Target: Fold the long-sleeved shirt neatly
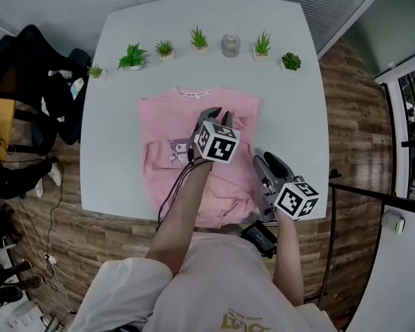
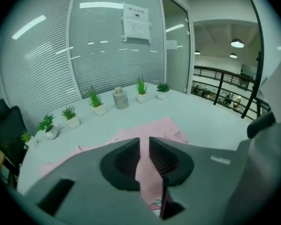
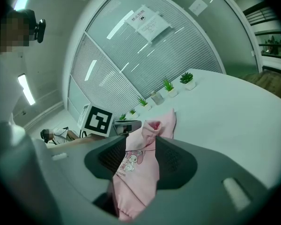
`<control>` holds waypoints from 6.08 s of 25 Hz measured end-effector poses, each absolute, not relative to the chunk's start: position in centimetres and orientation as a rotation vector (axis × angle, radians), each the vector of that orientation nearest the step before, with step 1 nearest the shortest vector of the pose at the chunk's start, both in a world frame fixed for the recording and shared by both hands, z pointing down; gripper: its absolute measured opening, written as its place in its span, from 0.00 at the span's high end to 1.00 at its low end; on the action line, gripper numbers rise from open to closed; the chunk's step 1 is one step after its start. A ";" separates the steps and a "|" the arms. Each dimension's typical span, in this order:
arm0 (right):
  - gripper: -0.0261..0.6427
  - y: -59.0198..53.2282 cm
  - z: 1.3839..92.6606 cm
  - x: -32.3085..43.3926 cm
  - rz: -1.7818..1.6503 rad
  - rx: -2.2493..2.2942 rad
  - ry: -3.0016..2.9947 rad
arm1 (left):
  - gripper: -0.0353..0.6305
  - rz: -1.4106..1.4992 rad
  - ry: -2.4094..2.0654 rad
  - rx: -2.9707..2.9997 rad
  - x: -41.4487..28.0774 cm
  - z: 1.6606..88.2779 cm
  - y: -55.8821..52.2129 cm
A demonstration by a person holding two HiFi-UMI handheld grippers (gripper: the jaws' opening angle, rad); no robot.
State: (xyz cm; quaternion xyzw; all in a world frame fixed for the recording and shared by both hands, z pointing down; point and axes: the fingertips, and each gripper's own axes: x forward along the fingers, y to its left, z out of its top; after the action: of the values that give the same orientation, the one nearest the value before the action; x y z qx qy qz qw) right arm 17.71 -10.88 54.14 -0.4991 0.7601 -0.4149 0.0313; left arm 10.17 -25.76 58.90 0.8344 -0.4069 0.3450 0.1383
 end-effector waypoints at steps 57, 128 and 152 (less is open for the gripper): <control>0.64 3.3 48.3 9.9 -0.957 -1.590 2.557 | 0.67 0.536 -1.367 2.372 -12.1 48.3 -5.9; 0.93 8.6 59.6 11.7 -1.225 -2.072 2.577 | 0.92 0.977 -1.074 2.204 -14.7 62.9 7.4; 0.93 13.8 53.1 10.6 -1.030 -1.984 2.575 | 0.92 0.846 -1.251 2.221 -19.2 55.0 11.3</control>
State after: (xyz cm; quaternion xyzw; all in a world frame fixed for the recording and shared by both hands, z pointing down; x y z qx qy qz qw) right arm 10.59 13.77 53.09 -0.5766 0.7483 -0.2994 -0.1338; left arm -19.21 11.27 55.01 0.8055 -0.4538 0.3068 0.2261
